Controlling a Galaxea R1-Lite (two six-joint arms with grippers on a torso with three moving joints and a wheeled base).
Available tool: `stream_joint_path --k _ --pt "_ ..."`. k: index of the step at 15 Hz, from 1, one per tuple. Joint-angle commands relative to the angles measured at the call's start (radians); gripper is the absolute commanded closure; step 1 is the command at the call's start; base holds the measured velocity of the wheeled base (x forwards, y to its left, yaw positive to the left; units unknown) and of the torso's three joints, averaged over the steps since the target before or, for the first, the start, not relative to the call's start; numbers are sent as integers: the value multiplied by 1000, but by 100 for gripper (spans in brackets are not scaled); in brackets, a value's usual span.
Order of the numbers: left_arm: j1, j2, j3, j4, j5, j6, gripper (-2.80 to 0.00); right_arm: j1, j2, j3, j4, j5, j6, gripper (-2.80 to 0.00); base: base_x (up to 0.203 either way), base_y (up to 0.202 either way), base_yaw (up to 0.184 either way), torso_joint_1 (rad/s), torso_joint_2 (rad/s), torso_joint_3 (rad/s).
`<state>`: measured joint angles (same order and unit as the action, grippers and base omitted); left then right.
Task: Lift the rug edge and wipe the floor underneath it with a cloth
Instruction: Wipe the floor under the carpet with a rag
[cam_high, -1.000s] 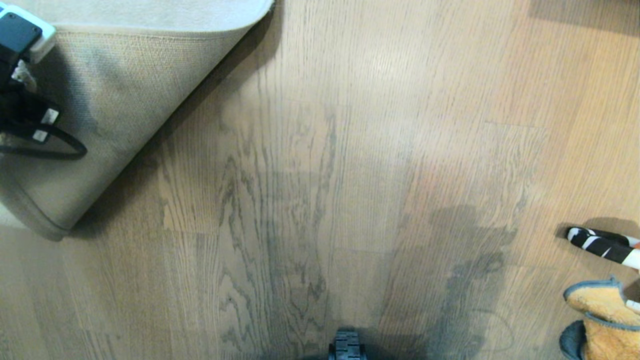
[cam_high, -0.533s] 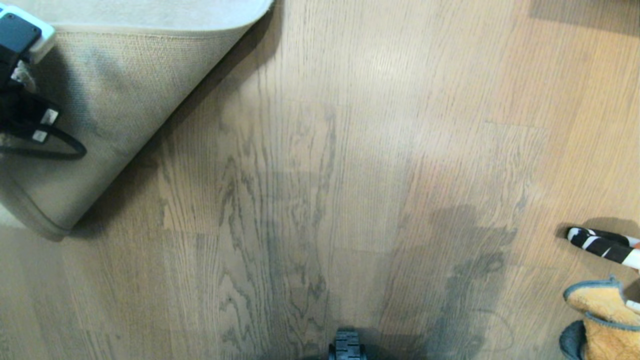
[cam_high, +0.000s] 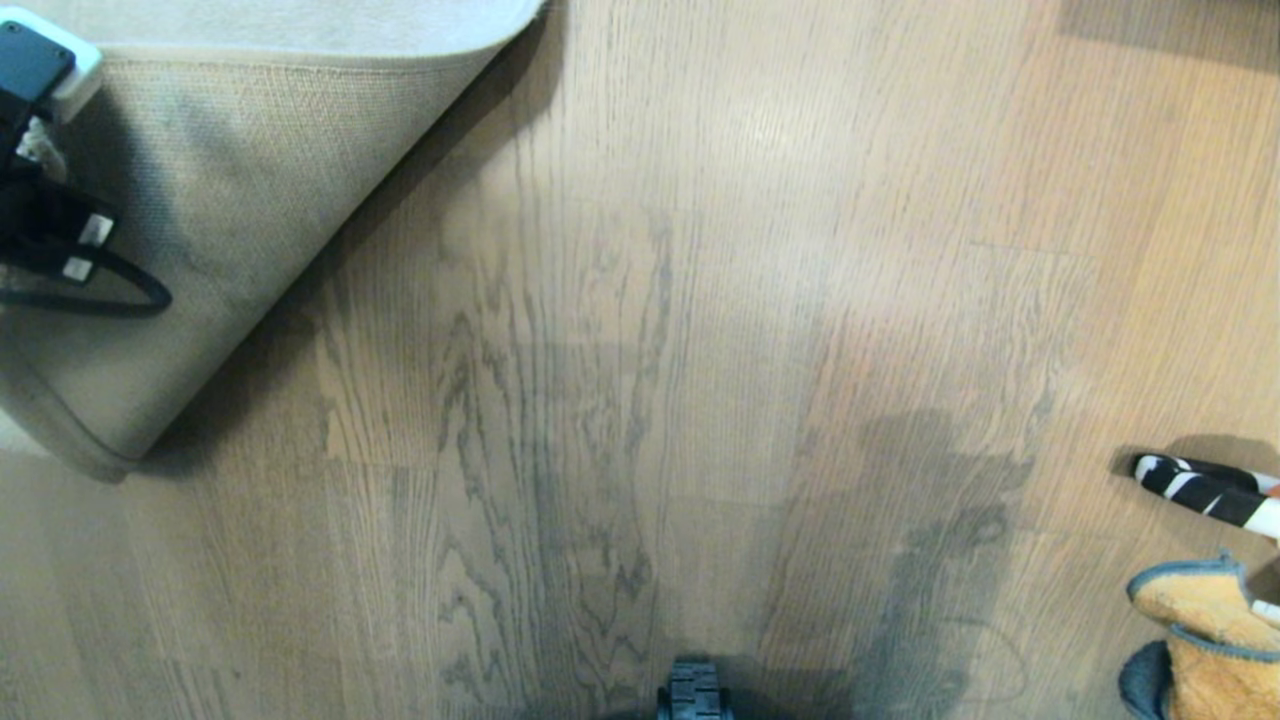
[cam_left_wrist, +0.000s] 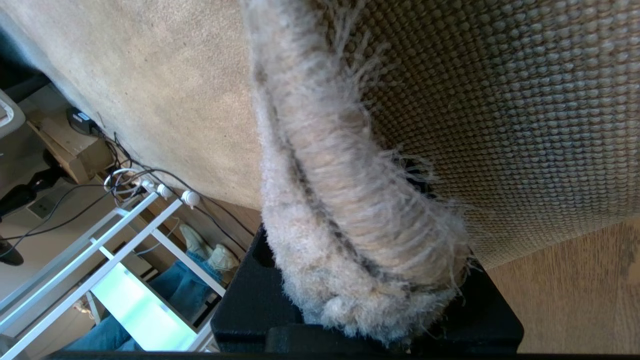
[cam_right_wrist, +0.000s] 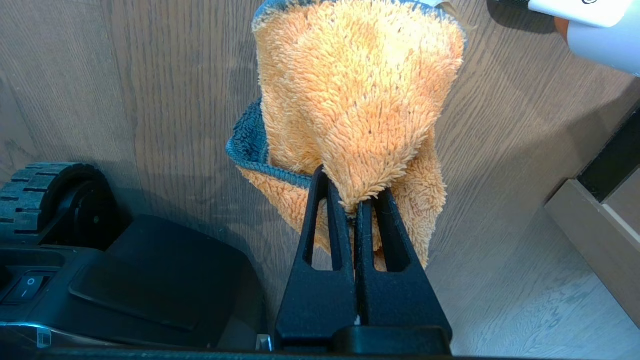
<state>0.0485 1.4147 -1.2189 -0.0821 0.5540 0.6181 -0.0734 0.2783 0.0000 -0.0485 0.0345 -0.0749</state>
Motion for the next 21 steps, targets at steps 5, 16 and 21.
stream_joint_path --k 5,16,21 --pt "-1 2 -17 -53 3 11 0 0 2 0 -1 1 0 0 0 0 0 0 0 0" --pt "-2 -5 -94 -54 4 8 0 0 2 0 -1 1 0 0 0 0 0 0 0 0" --pt "-2 -10 -123 -53 4 9 0 1 2 0 -1 1 -1 0 0 0 0 0 0 0"
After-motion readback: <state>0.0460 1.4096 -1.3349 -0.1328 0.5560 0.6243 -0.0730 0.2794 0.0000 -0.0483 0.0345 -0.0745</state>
